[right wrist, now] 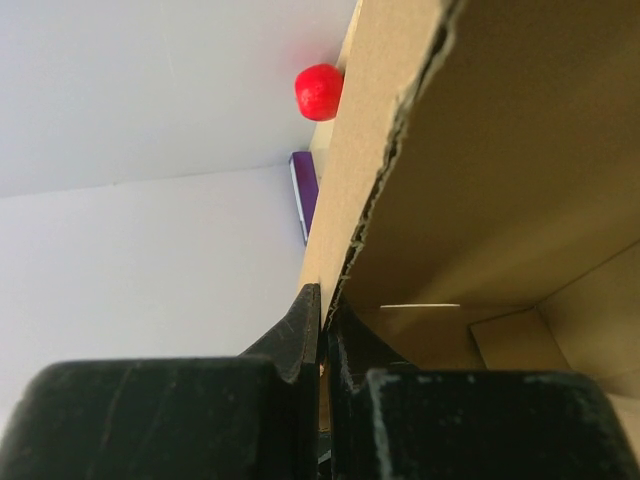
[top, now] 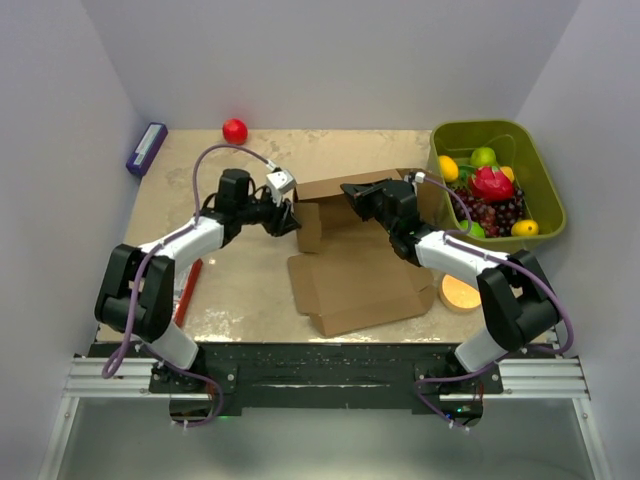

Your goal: Fold the paper box

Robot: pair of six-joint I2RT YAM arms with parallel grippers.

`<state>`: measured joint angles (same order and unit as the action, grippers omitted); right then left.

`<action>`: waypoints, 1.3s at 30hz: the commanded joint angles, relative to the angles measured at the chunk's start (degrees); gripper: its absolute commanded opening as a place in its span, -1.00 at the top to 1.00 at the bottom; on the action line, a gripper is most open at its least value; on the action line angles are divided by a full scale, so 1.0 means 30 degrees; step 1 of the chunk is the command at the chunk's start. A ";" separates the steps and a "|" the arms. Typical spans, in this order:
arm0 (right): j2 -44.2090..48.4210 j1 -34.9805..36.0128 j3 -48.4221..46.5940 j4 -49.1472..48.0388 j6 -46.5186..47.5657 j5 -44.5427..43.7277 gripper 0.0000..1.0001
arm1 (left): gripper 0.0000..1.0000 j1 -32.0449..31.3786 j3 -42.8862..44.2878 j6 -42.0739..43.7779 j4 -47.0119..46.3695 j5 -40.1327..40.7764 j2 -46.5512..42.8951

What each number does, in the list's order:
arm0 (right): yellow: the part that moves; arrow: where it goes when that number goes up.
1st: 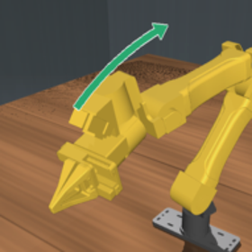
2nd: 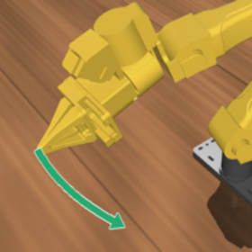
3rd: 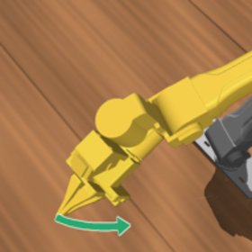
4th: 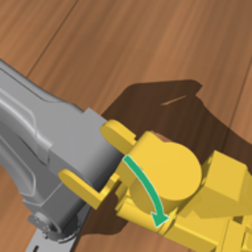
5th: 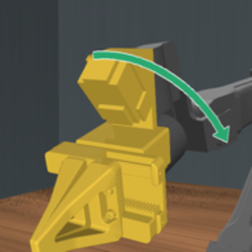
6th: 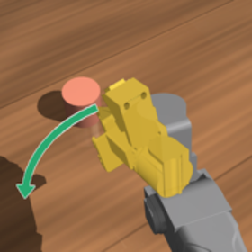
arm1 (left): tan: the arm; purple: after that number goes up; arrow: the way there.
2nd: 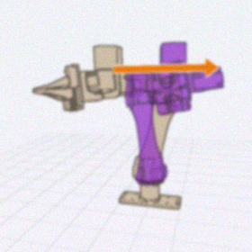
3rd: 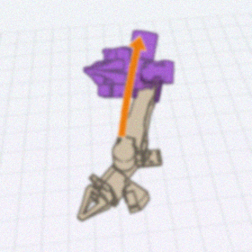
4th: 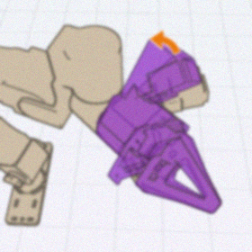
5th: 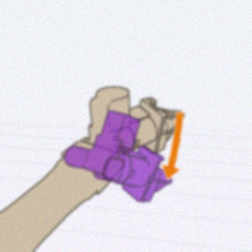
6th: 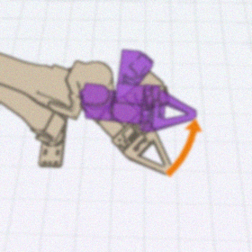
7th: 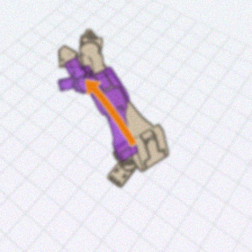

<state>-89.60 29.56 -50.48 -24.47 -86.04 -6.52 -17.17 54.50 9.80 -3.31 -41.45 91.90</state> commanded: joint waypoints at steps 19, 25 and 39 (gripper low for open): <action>-0.0016 0.0254 0.0332 0.0950 0.0438 -0.0286 1.00 | 0.14 -0.4120 -0.1699 -0.3002 -0.2523 1.1381 -0.1335; -0.0045 0.0283 0.0537 0.0803 0.0408 -0.0198 1.00 | 0.16 -0.4706 -0.2665 -0.4058 -0.4339 1.3490 -0.1540; 0.0307 0.0312 0.0801 0.0978 0.0321 -0.0374 1.00 | 0.13 -0.4795 -0.4894 -0.4352 -1.0523 1.2968 -0.1337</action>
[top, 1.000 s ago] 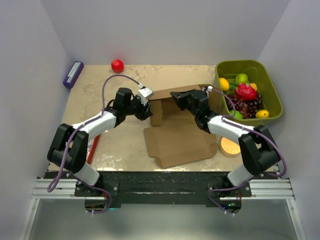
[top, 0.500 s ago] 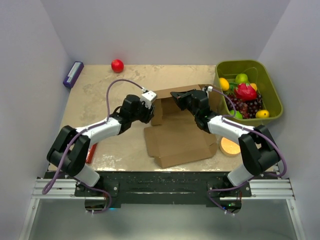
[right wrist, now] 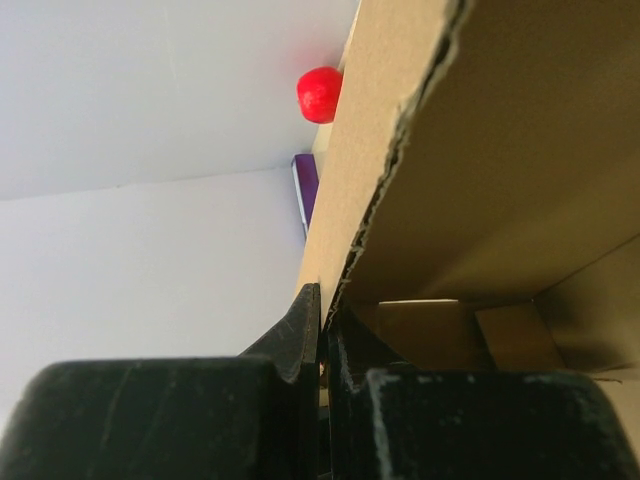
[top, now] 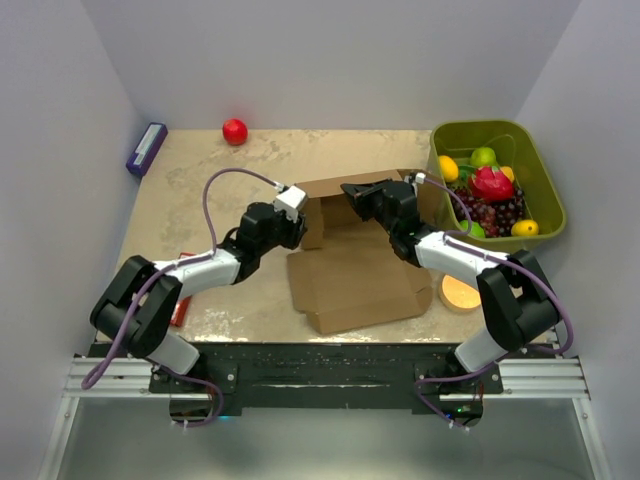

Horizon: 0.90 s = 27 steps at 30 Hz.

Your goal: Fold the paper box

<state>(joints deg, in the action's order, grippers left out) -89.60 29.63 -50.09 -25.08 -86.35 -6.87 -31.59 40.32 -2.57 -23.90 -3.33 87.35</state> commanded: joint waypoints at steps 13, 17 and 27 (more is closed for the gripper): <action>0.0453 0.0437 0.0552 0.1768 0.0657 -0.0433 1.00 | 0.14 -0.0806 0.0800 0.0243 -0.2550 0.3804 0.1469; 0.0483 0.0495 0.0728 0.1915 0.0657 -0.0521 1.00 | 0.20 -0.0806 0.0771 -0.0607 -0.3047 0.4859 0.1527; 0.0570 0.0583 0.0757 0.2412 0.0628 -0.1047 1.00 | 0.36 -0.0924 0.0682 -0.0960 -0.5362 0.5326 0.2025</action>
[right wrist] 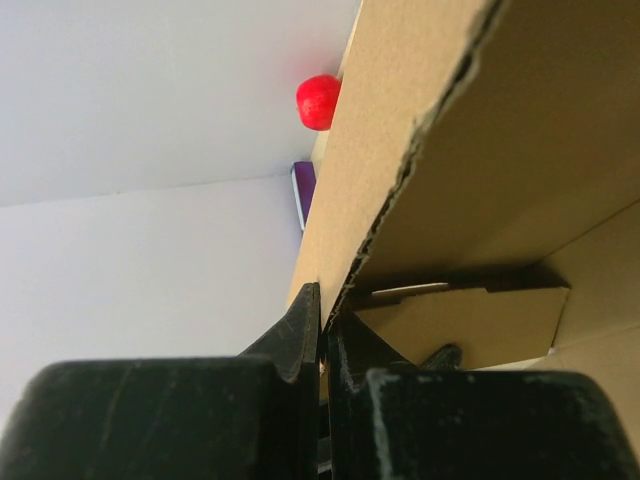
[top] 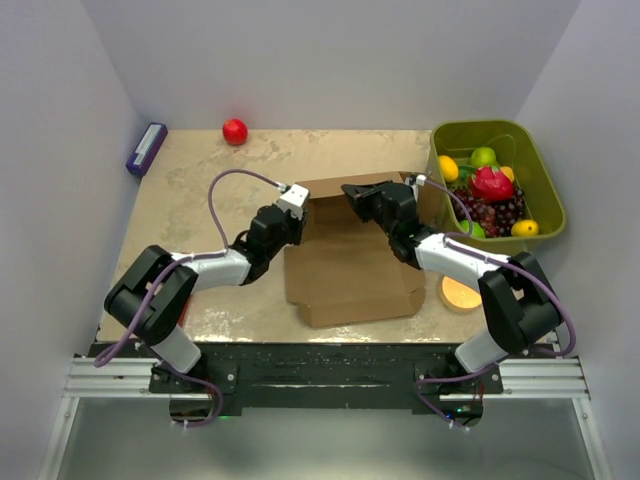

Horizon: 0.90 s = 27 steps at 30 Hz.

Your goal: Fold the paper box

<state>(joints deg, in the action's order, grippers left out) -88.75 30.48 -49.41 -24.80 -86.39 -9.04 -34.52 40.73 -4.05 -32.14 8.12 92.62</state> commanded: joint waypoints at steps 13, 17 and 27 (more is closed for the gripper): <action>-0.0036 0.0387 -0.0258 0.2231 0.1868 0.0081 1.00 | 1.00 -0.0065 0.1129 -0.1344 -0.2034 0.4763 0.0739; 0.0139 0.0387 -0.0729 0.0949 0.3831 0.1017 0.72 | 1.00 0.0139 0.2123 -0.1373 0.0684 0.5029 0.0037; 0.1517 0.0357 -0.1839 -0.1344 0.9134 0.3795 -0.35 | 1.00 0.4007 0.4673 -0.1844 0.7516 0.0517 -0.2454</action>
<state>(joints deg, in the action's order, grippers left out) -87.22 31.22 -50.59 -25.30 -68.95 -3.33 -24.58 49.98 -9.47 -16.29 13.54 89.21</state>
